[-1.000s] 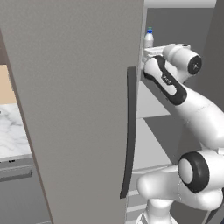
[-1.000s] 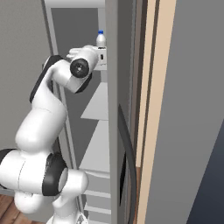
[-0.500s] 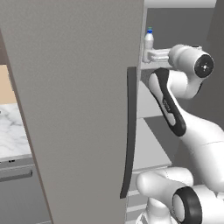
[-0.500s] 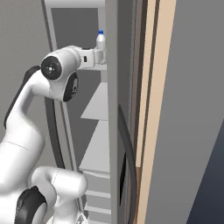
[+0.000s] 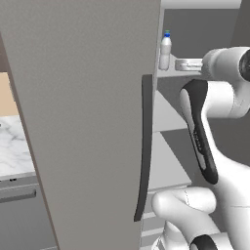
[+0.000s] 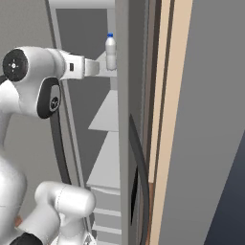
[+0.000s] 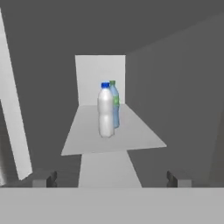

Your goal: Take the bottled waters from the counter and place them in the freezer to freeze. Close the freezer door after placing the bottles.

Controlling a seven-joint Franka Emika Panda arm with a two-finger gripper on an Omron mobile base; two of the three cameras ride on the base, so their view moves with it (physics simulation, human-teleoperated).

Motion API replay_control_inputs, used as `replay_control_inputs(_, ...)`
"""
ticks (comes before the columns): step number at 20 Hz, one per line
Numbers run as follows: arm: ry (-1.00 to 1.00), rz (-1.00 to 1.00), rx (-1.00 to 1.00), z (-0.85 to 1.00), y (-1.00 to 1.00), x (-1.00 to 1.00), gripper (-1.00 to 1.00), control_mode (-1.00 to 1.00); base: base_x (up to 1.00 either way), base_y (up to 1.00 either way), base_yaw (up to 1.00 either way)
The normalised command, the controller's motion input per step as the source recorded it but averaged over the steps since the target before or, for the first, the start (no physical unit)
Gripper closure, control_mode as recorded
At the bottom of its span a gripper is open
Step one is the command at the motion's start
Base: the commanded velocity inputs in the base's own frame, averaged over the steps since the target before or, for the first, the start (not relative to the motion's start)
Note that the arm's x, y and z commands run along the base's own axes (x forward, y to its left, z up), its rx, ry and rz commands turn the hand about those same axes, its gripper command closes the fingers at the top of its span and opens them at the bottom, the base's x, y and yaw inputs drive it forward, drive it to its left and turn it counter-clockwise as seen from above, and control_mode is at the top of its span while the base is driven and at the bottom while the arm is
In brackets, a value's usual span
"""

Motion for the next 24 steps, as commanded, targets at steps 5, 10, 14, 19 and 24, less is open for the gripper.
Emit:
replay_control_inputs(5, 0.25, 0.0, 0.1, 0.0, 0.02, -0.97, -1.0, -1.0, 0.0, 0.0, 0.0)
replay_control_inputs(10, 0.28, 0.0, 0.09, -0.03, 0.09, -0.86, -1.0, -1.0, 0.0, 0.0, 0.0)
replay_control_inputs(14, 0.34, 0.0, 0.01, -0.33, 0.21, -0.44, -1.0, -1.0, 0.0, 0.0, 0.0)
replay_control_inputs(19, 0.26, -0.01, -0.02, -0.45, 0.15, -0.24, -1.0, -1.0, 0.0, 0.0, 0.0)
replay_control_inputs(24, 0.15, 0.0, 0.0, -0.49, 0.0, -0.13, -1.0, -1.0, 0.0, 0.0, 0.0)
